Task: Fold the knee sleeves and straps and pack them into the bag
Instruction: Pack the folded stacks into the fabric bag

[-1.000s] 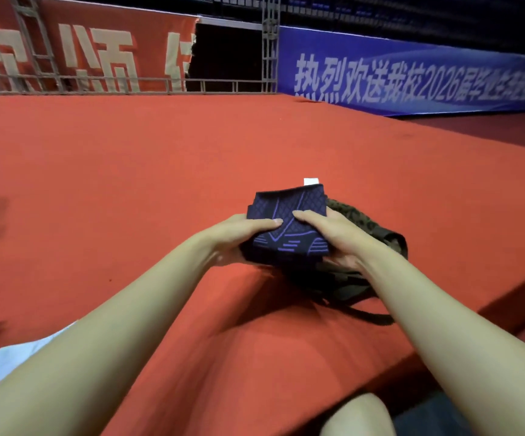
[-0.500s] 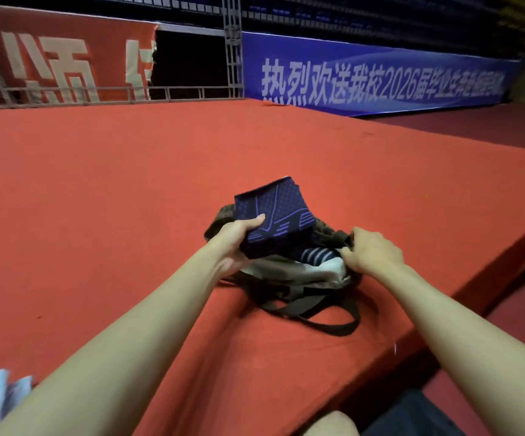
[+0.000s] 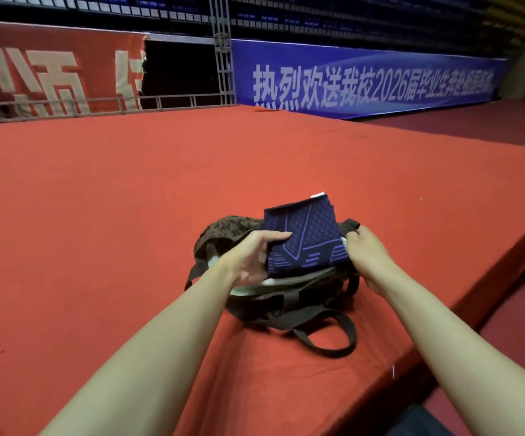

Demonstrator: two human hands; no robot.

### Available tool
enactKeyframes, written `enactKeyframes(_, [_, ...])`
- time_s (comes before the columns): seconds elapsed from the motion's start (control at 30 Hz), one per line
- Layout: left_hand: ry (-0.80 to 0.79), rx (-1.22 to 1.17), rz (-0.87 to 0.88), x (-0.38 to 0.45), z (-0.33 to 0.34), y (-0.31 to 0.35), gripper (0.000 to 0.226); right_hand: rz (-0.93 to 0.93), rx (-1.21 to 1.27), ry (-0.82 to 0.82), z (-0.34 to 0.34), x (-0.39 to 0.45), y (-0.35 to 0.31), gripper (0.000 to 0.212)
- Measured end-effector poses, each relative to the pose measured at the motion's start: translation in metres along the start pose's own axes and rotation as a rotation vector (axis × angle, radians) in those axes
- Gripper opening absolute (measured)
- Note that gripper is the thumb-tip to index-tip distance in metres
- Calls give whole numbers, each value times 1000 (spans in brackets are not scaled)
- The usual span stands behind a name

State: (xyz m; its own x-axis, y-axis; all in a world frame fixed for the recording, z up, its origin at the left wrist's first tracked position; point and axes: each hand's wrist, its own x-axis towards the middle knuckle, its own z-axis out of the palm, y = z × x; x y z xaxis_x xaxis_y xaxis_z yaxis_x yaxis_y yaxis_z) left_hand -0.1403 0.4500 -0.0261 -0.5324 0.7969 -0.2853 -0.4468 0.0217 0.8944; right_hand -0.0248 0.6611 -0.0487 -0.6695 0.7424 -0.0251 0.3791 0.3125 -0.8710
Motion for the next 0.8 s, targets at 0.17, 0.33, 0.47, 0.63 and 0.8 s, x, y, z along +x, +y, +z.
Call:
enactKeyframes(0.17, [-87,-154,17,9,-16,-6,40,14,66,-93,-3,2,5,54])
enactKeyframes(0.33, [-140,-214,-17,11,-22,-8,38,-31,47,-145,-6,-28,-23,35])
enactKeyframes(0.47, [-62,-62,-51,24,-8,-8,28,-105,-6,-9,-7,-25,-27,28])
enactKeyframes(0.63, [7,450,-96,43,-9,-18,28,-201,-96,158,-13,-28,-27,18])
enactKeyframes(0.8, [280,1012,48,52,13,-12,79,-351,-120,270,-14,-29,-35,17])
